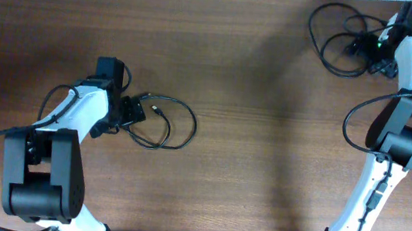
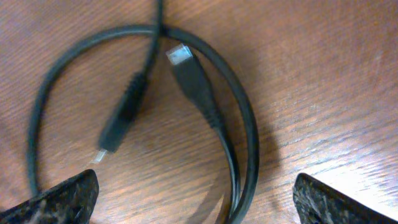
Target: Untangle cables
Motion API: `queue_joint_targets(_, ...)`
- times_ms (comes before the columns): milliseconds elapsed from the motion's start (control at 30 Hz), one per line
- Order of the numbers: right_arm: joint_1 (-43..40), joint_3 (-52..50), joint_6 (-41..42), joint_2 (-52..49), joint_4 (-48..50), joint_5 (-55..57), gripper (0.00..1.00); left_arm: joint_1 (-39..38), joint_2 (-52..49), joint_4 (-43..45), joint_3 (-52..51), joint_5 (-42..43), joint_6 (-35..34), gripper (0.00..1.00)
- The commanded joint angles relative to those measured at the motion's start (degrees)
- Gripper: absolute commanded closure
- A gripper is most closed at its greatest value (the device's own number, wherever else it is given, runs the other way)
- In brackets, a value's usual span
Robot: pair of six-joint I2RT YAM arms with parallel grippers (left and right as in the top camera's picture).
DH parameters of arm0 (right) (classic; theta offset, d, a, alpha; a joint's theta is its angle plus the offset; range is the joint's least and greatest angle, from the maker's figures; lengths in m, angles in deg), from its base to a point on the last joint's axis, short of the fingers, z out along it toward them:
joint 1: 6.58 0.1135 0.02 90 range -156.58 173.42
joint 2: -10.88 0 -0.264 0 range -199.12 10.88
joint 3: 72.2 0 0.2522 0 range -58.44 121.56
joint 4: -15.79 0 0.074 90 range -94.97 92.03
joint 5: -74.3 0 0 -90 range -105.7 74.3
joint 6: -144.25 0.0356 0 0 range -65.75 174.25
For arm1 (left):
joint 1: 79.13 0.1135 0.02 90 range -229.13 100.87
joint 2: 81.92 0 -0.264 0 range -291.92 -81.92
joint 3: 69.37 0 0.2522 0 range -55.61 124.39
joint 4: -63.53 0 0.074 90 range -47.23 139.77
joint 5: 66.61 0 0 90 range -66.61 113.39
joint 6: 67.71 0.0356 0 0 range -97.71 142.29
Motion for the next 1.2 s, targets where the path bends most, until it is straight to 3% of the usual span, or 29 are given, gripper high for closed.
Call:
queue_joint_targets(0,0.37,-4.04,11.65,-1.18,1.84,1.57,0.01,0.42,-1.73,-0.37,-1.66,-2.99,0.09,0.01)
queue_joint_targets(67,0.57,-6.54,20.37,-1.18,5.79,1.51,0.01,0.42,-1.73,-0.37,-1.66,-2.97,0.09,0.01)
queue_joint_targets(233,1.31,-7.87,25.27,-1.16,14.19,-5.18,0.01,0.42,-1.73,-0.37,-1.66,-2.97,0.09,0.01)
queue_joint_targets(400,5.29,-8.17,19.63,-1.18,11.93,14.21,0.01,0.42,-1.73,-0.37,-1.66,-2.97,0.09,0.01)
queue_joint_targets(433,6.51,-8.76,19.67,-1.18,10.84,17.38,0.13,0.42,-1.73,-0.37,-1.66,-2.99,0.09,0.01)
queue_joint_targets(567,6.38,-9.7,19.63,-1.18,6.38,18.05,0.96,0.42,-1.73,-0.37,-1.66,-2.97,0.09,0.01)
queue_joint_targets(667,3.3,-8.22,14.45,-1.16,6.93,18.05,0.96,0.42,-1.73,-0.37,-1.66,-2.97,0.09,0.01)
queue_joint_targets(800,-3.34,-4.61,14.56,-1.16,9.07,17.86,0.96,0.42,-1.73,-0.37,-1.66,-2.97,0.09,0.01)
queue_joint_targets(933,-10.54,-4.48,14.51,-1.16,18.86,12.0,0.96,0.42,-1.73,-0.37,-1.66,-2.97,0.09,0.01)
queue_joint_targets(1133,-11.98,-4.48,12.31,-1.18,34.49,14.64,0.96,0.42,-1.73,-0.37,-1.66,-2.99,0.09,0.01)
queue_joint_targets(1167,-11.96,-4.48,12.35,-1.18,34.82,14.64,0.89,0.42,-1.73,-0.37,-1.66,-2.97,0.09,0.01)
